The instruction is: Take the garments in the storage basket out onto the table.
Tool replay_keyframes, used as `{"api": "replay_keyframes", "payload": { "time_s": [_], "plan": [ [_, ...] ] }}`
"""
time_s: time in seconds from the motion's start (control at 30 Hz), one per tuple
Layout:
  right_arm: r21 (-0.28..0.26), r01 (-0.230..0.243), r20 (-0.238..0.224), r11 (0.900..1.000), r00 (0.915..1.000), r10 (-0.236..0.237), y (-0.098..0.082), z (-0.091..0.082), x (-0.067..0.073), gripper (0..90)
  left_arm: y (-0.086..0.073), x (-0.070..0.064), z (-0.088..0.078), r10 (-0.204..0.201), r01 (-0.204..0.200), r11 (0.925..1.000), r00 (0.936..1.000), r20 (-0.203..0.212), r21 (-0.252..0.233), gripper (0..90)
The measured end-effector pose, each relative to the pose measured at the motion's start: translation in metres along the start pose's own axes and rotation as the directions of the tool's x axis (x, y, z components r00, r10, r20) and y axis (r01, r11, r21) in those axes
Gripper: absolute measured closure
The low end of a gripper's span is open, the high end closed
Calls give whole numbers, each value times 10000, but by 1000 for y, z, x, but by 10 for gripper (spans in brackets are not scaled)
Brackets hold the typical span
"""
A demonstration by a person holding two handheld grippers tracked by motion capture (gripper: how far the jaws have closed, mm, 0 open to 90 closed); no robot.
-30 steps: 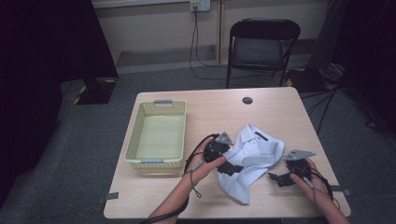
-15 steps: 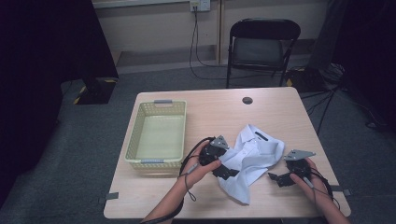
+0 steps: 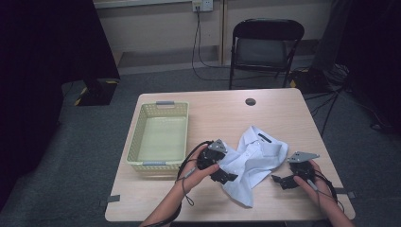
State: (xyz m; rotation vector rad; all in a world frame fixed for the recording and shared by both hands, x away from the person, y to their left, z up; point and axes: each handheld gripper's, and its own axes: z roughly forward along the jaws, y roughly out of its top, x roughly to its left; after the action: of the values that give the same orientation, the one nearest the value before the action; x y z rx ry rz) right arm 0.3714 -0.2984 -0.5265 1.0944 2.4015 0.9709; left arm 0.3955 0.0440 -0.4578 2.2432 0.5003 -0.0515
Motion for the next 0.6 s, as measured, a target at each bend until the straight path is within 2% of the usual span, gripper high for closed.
{"api": "replay_keyframes", "payload": {
  "time_s": [0.6],
  "plan": [
    [0, -2, 1, 10000, 10000, 2, 0, 0, 0, 0, -12, 3, -7, -173, 173, 9998, 9998, -31, -15, 30]
  ]
}}
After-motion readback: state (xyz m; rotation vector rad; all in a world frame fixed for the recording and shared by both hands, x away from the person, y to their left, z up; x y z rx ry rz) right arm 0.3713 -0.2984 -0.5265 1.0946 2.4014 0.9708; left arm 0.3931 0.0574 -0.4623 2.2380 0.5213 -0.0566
